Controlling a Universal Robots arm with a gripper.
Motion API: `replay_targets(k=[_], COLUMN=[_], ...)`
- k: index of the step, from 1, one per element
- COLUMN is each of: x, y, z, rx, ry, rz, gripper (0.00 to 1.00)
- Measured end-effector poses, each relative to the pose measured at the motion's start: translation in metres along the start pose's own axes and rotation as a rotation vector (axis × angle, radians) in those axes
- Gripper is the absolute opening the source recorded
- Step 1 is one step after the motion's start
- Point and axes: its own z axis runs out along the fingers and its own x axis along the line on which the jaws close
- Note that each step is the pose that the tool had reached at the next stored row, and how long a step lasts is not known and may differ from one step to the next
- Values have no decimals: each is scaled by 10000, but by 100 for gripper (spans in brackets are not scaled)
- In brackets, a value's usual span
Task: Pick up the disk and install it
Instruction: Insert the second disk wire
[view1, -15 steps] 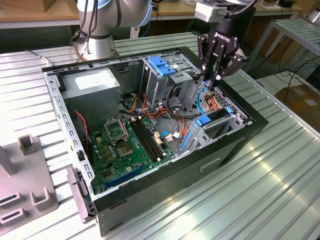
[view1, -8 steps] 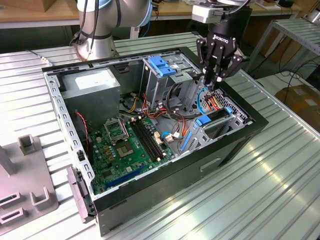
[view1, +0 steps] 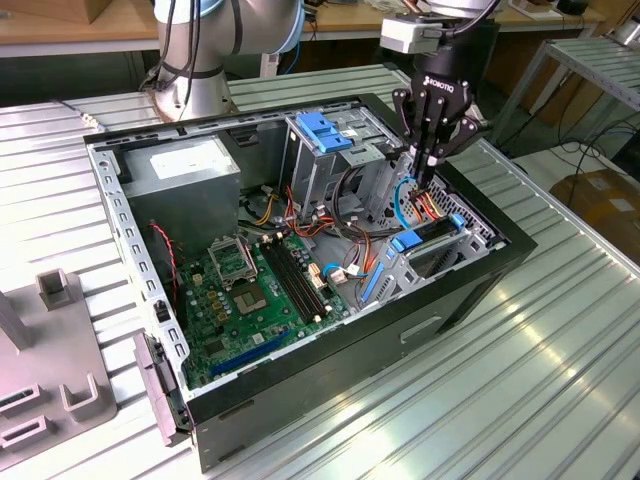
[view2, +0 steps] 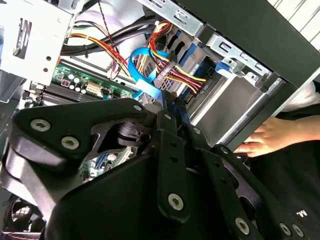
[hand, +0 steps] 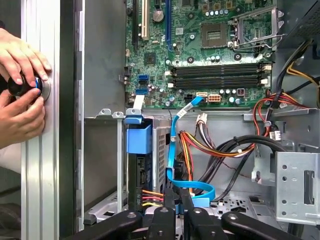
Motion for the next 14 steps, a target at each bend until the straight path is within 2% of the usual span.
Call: replay_targets(k=[5,11,12,14], x=[102,396,436,461], y=[-1,3,17,70], z=[33,143,158,176], rx=[-1,-1,-1,1], ry=[-105,-394,-425,-544], rz=[-1,-4,-6,-22], gripper=[16,16,16,16])
